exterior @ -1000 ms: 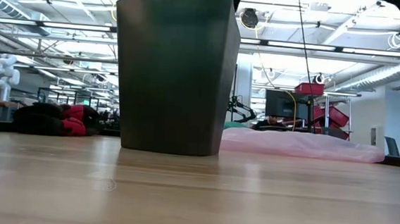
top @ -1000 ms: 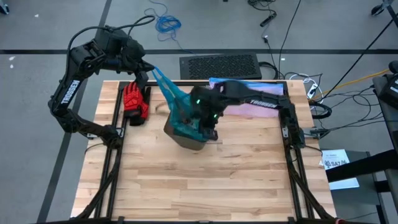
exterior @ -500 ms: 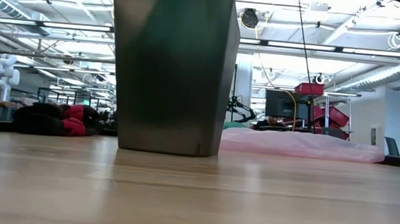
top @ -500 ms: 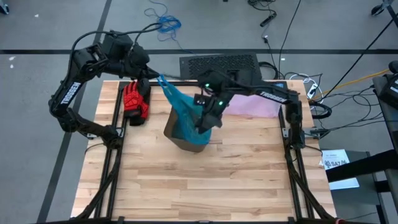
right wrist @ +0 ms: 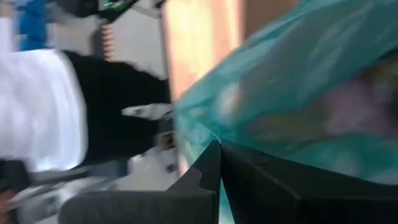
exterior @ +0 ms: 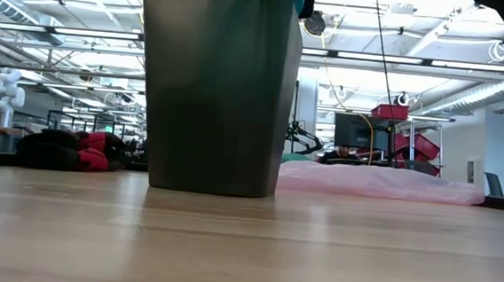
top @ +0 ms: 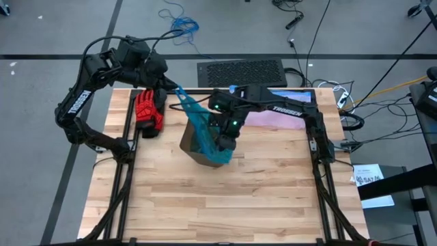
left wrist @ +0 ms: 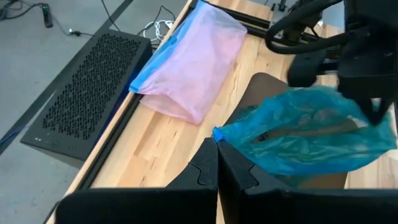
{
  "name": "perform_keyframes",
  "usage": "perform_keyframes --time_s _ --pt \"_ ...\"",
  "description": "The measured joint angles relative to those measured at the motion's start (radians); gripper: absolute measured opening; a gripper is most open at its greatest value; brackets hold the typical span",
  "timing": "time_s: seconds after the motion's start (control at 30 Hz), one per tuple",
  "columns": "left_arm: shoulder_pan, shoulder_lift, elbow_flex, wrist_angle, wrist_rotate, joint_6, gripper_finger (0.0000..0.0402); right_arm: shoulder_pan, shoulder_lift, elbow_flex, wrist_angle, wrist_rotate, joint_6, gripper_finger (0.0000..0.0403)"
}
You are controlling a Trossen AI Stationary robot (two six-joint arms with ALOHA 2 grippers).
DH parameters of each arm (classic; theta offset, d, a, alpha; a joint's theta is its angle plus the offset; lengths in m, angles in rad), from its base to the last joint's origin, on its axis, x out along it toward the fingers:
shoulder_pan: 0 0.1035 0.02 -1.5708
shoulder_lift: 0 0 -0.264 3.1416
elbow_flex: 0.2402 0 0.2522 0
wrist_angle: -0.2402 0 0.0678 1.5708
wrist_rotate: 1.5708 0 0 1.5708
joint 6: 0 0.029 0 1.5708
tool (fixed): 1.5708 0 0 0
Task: Place trash/remove bag and relplace
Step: Remove the blue trash bag from the black trash bin
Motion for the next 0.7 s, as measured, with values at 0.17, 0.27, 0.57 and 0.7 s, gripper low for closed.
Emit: perform_keyframes --time_s 0.17,0.27,0.57,0.7 --pt "0.000 0.000 0.000 0.000 -0.001 0.000 0.0000 -0.007 0.005 0.000 0.019 0.062 -0.095 0.0006" --pt "0.000 0.000 0.000 -0.003 -0.001 0.000 0.0000 0.000 -0.005 0.000 0.050 0.063 -0.121 0.0034" --pt "0.001 0.004 0.000 -0.016 -0.002 0.008 0.0000 0.001 -0.070 0.000 0.102 0.074 -0.115 0.0194" --pt "0.001 0.006 0.000 -0.022 -0.002 0.027 0.0000 0.021 -0.130 0.000 0.105 0.108 -0.115 0.0237"
